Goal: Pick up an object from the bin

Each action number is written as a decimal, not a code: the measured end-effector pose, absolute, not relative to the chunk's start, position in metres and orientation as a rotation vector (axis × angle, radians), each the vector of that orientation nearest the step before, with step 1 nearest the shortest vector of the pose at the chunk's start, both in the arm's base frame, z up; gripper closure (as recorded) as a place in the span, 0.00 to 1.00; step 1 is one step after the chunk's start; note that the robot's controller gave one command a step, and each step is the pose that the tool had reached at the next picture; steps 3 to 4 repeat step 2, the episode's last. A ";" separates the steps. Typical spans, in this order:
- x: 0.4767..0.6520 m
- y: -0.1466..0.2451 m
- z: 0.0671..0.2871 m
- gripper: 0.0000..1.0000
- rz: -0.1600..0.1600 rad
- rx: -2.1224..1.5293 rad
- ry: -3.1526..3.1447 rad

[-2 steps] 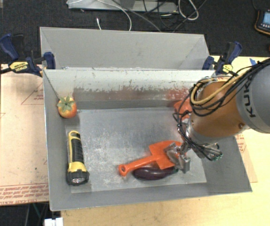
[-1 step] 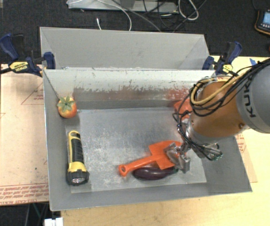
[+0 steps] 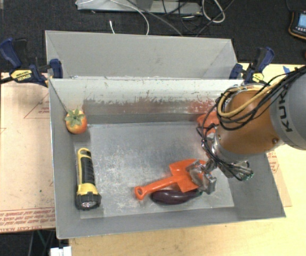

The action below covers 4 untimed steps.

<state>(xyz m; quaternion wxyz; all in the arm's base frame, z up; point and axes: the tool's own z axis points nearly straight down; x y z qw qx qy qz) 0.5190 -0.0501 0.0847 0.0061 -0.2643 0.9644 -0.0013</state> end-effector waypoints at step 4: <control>0.519 -0.049 0.129 1.00 0.000 -0.822 3.020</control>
Offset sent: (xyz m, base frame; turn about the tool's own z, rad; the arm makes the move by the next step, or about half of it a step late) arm -0.0002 0.0009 0.0544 0.0006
